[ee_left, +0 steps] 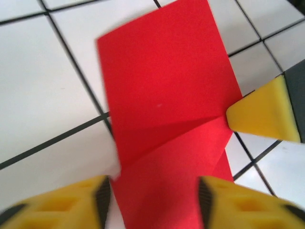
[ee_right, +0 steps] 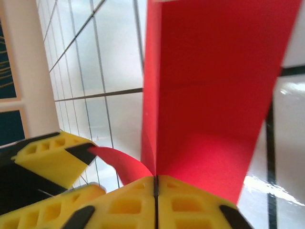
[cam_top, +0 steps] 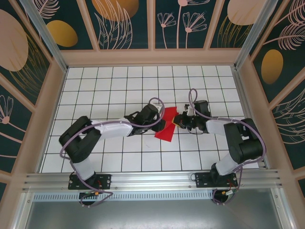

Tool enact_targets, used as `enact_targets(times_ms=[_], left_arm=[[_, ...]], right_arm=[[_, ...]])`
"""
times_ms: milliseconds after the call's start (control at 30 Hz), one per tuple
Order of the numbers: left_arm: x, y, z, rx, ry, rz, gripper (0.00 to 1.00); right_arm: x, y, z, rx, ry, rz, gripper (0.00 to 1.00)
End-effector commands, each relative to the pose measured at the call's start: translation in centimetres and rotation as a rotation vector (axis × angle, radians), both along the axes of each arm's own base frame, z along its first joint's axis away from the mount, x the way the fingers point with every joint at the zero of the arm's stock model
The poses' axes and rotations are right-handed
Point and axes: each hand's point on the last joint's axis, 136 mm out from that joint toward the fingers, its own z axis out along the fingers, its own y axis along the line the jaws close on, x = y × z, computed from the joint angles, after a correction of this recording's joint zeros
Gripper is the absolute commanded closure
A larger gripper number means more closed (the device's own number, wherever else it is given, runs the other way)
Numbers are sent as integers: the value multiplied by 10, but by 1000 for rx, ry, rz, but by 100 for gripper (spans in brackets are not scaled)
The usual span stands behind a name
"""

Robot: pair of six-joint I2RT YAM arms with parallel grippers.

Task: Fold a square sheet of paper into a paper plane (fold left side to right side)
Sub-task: Turn over the paper at the center of the table.

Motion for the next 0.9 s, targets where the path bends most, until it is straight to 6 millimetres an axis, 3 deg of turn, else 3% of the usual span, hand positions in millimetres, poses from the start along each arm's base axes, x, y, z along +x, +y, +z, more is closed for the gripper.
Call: enact_targets(times_ms=[0, 133, 233, 367, 467, 567, 767, 867], left_arm=[[0, 26, 38, 11, -116, 31, 33], [-16, 37, 73, -63, -197, -12, 24], [-39, 31, 93, -150, -232, -94, 23], [-59, 17, 78, -96, -225, -161, 23], [-52, 12, 60, -36, -198, -142, 23], [-44, 7, 65, -50, -218, -117, 22], [-36, 11, 99, -168, -237, -47, 13], [-30, 26, 123, -278, -213, 14, 7]], right_arm=[[11, 5, 39, 18, -91, 8, 97], [14, 6, 54, 22, -86, 4, 97], [16, 7, 67, 36, -73, -7, 97], [18, 9, 83, 53, -74, -13, 97], [17, 10, 88, 48, -73, -7, 97], [15, 9, 88, 38, -65, -4, 97], [12, 7, 103, 32, -140, 17, 97], [11, 3, 122, 42, -242, 38, 97]])
